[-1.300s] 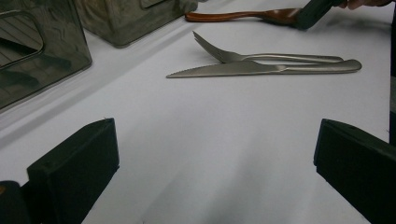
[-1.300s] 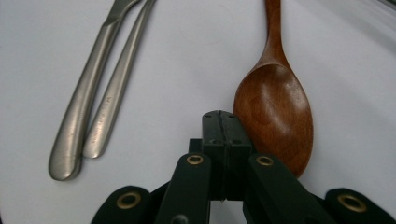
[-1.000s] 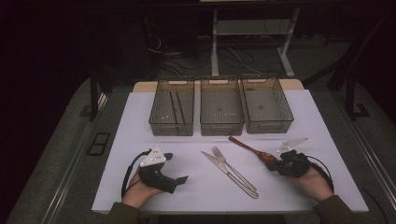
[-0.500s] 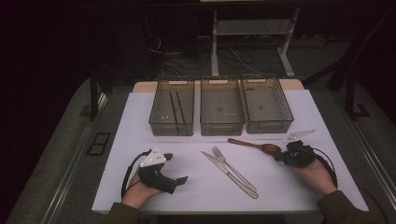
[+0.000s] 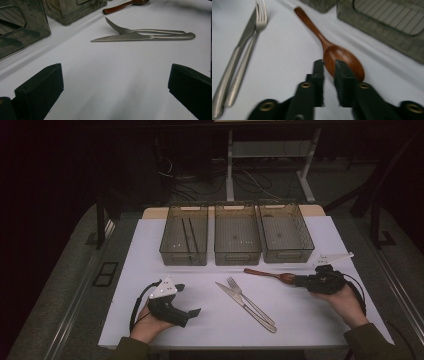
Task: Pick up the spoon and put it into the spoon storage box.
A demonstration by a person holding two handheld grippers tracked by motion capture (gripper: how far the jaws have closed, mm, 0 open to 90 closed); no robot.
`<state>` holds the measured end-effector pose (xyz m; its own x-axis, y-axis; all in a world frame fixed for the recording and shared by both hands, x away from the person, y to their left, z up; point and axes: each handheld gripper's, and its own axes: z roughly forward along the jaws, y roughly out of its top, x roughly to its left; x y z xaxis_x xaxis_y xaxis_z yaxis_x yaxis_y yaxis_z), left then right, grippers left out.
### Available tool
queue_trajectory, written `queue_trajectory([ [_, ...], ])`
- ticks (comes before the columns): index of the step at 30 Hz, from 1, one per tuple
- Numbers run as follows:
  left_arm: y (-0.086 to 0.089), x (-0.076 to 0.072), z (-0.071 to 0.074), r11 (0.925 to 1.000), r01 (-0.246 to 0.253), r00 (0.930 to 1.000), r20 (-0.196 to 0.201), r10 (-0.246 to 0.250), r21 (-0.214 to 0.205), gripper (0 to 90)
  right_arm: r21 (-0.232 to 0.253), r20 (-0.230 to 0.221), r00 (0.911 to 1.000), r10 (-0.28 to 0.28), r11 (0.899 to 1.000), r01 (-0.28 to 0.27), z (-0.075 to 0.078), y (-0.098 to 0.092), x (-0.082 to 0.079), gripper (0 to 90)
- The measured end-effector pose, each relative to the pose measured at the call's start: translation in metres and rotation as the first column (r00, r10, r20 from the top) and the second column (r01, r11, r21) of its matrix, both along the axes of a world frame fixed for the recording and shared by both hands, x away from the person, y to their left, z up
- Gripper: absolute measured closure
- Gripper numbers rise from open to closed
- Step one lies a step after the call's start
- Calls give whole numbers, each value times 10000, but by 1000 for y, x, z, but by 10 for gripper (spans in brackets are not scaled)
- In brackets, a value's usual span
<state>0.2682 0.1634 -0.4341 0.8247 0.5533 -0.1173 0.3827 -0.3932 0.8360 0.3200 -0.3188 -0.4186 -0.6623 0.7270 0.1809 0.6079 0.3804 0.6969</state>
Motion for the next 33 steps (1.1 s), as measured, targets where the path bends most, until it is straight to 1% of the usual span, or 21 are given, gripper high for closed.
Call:
queue_trajectory([
  [1, 0, 0, 0, 10000, -2, 10000, -4, 2, 8, 0, 161, 20, 10000, -16, 9999, 15, 2, 0, 2, 659],
  [3, 0, 0, 0, 10000, -4, 10000, -3, 4, 20, 0, 244, 49, 10000, -24, 9997, 23, 4, -1, 8, 584],
  [4, 0, 0, 0, 10000, -13, 10000, 0, 13, 5, 0, 304, 5, 9999, -117, 9995, 117, 5, 0, 11, 559],
  [5, 0, 1, 0, 10000, -4, 10000, -8, 4, 28, 0, 344, 42, 9999, -156, 9993, 154, 5, 0, 14, 540],
  [10, 0, 1, 0, 10000, -15, 10000, 2, 15, -27, 0, 423, -141, 9997, -190, 9989, 196, 0, 1, 30, 465],
  [13, 0, 1, 0, 10000, -16, 10000, -5, 16, -27, 0, 340, -290, 9995, -111, 9993, 121, -6, 3, 38, 443],
  [16, 1, 1, -1, 10000, 13, 10000, -1, -13, 7, 0, 212, -429, 9991, -53, 9998, 62, -11, 3, 42, 425],
  [19, 1, 2, -1, 10000, -6, 10000, -21, 6, 5, 0, 20, -591, 9982, -75, 10000, 76, -16, -1, 43, 414],
  [22, 1, 1, -1, 10000, -15, 10000, -28, 15, 6, 0, -13, -681, 9976, -135, 9999, 134, -20, -4, 43, 413],
  [26, 1, 1, -1, 10000, -3, 10000, -46, 3, 33, 0, -82, -812, 9967, -46, 10000, 40, -24, -3, 44, 413],
  [33, 1, 1, -1, 10000, 35, 10000, -34, -35, 26, 0, -213, -799, 9967, 162, 9996, -179, -26, 0, 42, 418],
])
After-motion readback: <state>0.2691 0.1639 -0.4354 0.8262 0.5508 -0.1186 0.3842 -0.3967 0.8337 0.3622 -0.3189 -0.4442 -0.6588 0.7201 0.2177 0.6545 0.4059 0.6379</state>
